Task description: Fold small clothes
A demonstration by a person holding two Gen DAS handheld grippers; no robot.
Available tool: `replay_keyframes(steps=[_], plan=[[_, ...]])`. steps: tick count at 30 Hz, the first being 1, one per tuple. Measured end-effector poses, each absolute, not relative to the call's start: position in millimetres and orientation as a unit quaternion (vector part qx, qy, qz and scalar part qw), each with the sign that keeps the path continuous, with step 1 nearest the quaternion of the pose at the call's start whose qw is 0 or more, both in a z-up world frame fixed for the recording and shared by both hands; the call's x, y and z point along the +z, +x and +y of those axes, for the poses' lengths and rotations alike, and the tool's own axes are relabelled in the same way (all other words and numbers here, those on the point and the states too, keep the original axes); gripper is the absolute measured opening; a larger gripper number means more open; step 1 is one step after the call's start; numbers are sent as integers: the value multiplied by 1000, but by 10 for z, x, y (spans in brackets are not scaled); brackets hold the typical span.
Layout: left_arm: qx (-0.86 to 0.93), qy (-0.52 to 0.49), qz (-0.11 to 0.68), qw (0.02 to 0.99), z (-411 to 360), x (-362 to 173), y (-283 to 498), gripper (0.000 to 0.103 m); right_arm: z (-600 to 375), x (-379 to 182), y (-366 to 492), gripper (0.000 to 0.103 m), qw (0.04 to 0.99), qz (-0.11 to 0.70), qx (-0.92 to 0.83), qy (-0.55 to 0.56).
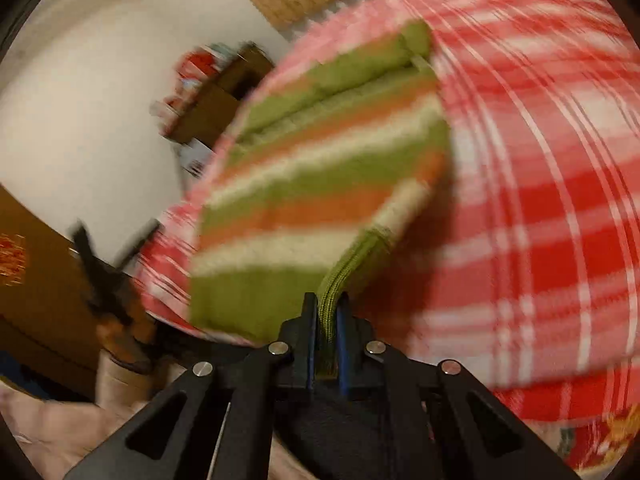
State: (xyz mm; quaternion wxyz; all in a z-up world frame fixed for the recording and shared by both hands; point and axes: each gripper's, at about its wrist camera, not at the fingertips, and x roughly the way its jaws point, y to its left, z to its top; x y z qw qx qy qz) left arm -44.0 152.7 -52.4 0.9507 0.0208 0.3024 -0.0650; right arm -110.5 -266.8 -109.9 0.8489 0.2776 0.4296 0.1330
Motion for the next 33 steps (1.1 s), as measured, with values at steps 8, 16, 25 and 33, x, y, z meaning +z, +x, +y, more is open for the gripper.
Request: replay_keyframes(steps=[8, 16, 25, 33], plan=[[-47, 8, 289, 956, 1753, -381, -347, 103, -2977, -720, -156, 8, 872, 357, 106, 318], [-59, -5, 310, 949, 1942, -482, -155, 103, -3316, -1125, 539, 8, 856, 372, 29, 358], [-122, 22, 361, 924, 1676, -804, 50, 103, -3261, -1382, 605, 8, 854, 398, 11, 335], [-149, -22, 428, 891, 1456, -1104, 301, 60, -3191, -1381, 662, 9, 865, 402, 10, 301]])
